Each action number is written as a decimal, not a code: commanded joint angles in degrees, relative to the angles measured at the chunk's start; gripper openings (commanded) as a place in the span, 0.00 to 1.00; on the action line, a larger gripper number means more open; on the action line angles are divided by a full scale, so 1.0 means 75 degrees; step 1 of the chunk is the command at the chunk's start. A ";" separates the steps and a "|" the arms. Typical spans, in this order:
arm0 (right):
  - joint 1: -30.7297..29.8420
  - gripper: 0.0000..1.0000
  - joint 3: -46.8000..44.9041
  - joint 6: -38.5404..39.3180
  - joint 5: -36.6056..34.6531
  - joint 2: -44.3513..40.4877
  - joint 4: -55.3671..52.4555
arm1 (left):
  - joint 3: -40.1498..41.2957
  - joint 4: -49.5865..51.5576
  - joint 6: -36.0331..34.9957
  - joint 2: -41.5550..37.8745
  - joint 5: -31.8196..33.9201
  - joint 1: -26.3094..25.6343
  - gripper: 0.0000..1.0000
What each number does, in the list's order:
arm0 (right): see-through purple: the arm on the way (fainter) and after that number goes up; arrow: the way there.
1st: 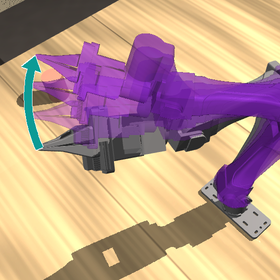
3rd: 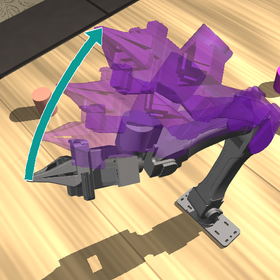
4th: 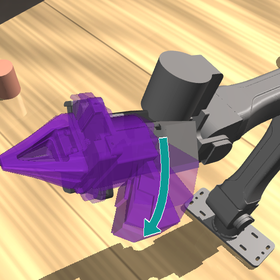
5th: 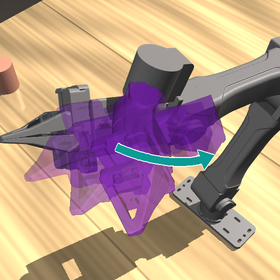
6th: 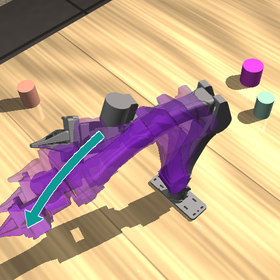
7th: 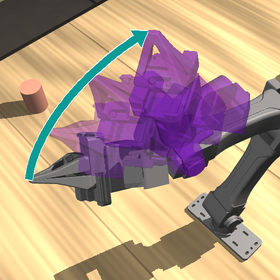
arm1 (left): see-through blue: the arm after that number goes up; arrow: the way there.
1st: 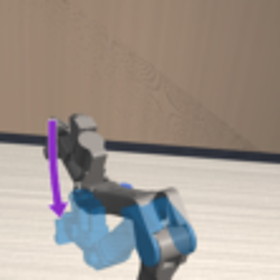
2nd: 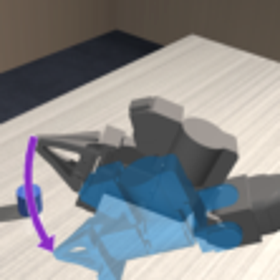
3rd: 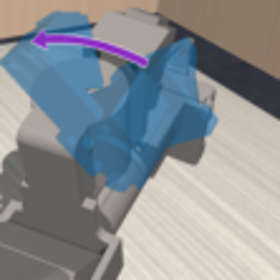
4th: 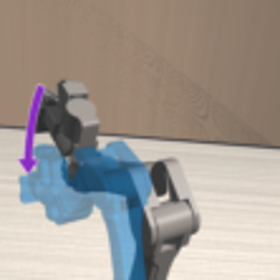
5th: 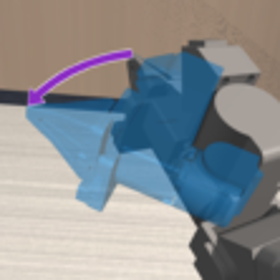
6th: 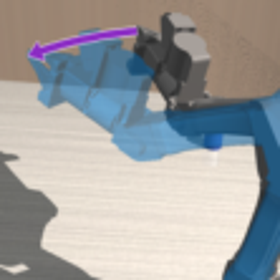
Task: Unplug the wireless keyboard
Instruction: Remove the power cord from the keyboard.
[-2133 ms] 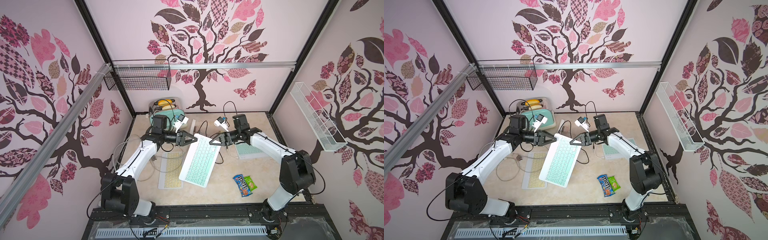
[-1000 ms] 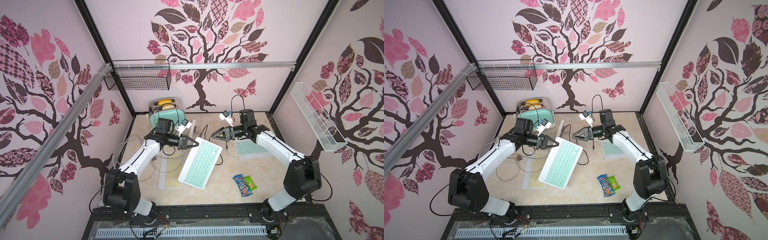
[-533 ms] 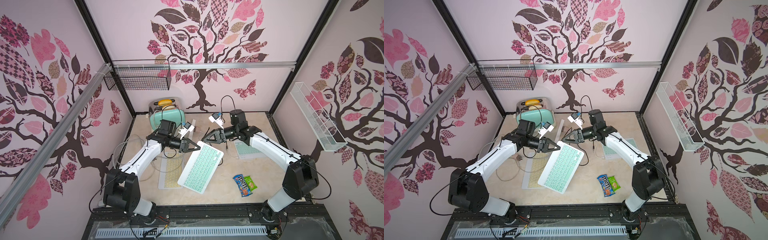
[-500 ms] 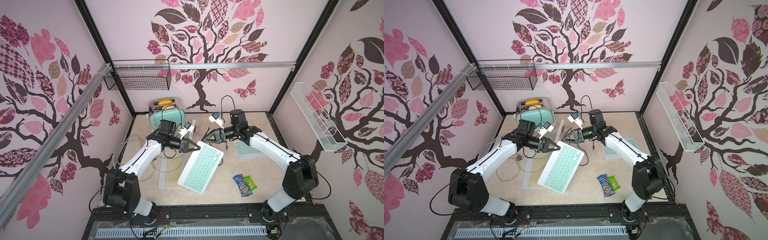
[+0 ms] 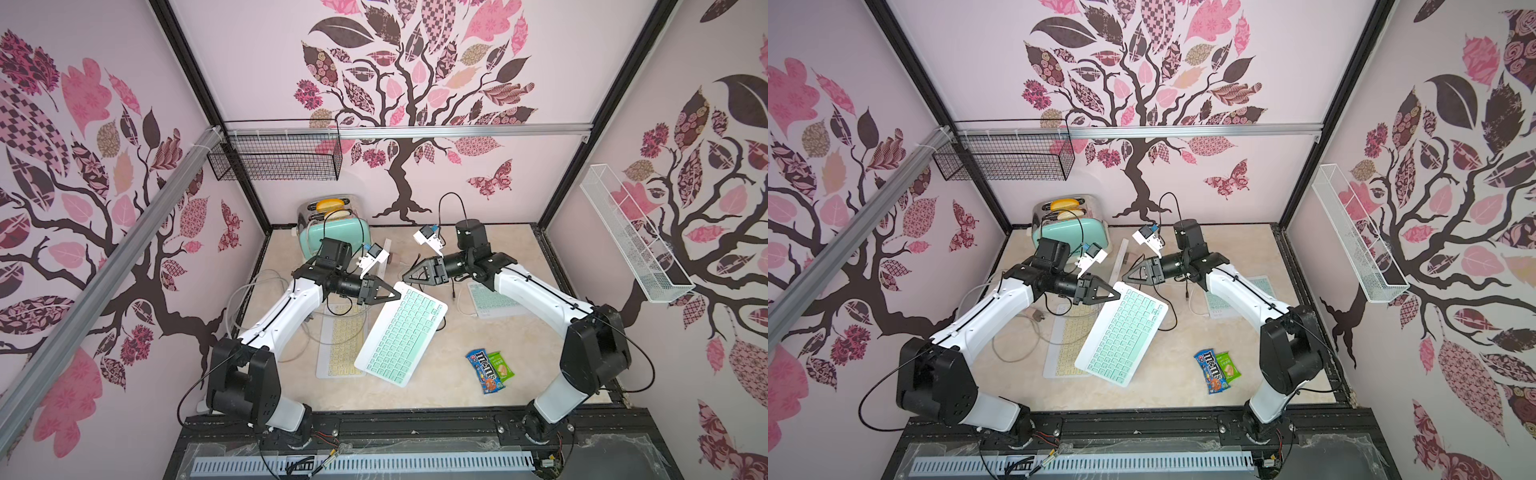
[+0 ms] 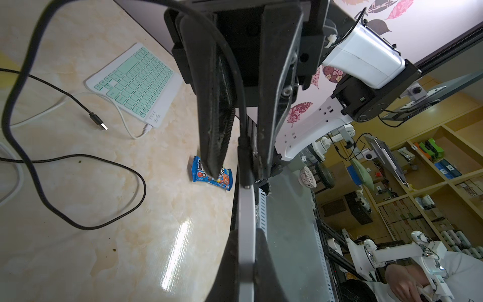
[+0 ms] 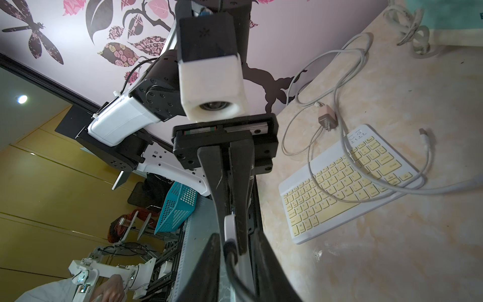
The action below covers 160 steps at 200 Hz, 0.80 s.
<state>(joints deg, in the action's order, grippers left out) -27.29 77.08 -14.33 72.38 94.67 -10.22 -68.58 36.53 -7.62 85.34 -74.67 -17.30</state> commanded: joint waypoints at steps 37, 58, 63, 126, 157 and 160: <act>-0.0066 0.00 0.0178 0.0205 0.0044 0.0004 -0.0219 | -0.0268 0.0192 -0.0158 0.0065 -0.0350 -0.0038 0.00; -0.0065 0.00 0.0342 0.0565 -0.0158 -0.0047 -0.0689 | -0.0302 0.0446 -0.0379 0.0100 -0.0254 -0.0038 0.00; -0.0056 0.00 0.0377 0.0595 -0.0234 -0.0047 -0.0744 | -0.0302 0.0487 -0.0430 0.0105 -0.0230 -0.0042 0.00; 0.0843 0.00 0.0736 -0.1286 -0.0914 -0.0150 0.1040 | 0.0419 0.0375 -0.0074 -0.0389 0.0300 -0.0101 0.00; 0.1325 0.00 0.1486 -0.1453 -0.1310 -0.0160 0.1164 | 0.1111 -0.0144 0.0483 -0.0885 0.0453 -0.0110 0.00; 0.1351 0.00 0.1554 -0.1447 -0.1323 -0.0155 0.1152 | 0.1143 -0.0177 0.0526 -0.0906 0.0453 -0.0124 0.00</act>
<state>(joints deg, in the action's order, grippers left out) -21.02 81.97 -22.22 66.81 94.89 -8.01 -62.81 36.01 -7.62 81.49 -70.70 -17.63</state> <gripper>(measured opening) 0.070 0.075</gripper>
